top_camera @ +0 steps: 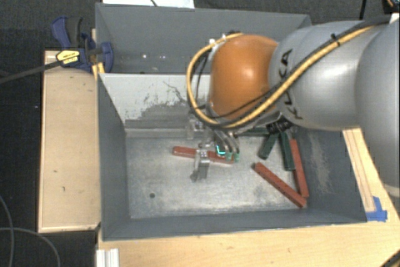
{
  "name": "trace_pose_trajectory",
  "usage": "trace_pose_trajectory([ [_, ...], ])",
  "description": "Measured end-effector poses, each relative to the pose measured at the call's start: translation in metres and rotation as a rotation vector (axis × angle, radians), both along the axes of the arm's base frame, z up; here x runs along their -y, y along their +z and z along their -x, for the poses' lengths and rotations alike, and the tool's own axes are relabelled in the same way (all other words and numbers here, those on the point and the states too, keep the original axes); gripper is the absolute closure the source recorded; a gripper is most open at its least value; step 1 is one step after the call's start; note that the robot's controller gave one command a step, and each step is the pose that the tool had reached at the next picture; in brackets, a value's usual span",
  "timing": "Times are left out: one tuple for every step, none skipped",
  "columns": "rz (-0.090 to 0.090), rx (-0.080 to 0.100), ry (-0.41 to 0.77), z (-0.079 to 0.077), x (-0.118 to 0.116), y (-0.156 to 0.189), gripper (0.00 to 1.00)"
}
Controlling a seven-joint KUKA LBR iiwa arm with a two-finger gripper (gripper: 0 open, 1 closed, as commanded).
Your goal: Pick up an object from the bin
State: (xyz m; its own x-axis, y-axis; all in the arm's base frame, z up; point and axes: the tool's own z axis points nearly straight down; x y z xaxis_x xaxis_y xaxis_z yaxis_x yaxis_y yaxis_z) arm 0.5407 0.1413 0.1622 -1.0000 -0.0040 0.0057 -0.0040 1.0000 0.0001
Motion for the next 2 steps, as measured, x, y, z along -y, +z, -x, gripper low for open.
trace_pose_trajectory([
  [0.002,0.002,0.053,-0.0392,0.0561,-0.0961,0.0],
  [-0.001,0.008,0.052,-0.0402,0.0525,-0.0915,1.0],
])
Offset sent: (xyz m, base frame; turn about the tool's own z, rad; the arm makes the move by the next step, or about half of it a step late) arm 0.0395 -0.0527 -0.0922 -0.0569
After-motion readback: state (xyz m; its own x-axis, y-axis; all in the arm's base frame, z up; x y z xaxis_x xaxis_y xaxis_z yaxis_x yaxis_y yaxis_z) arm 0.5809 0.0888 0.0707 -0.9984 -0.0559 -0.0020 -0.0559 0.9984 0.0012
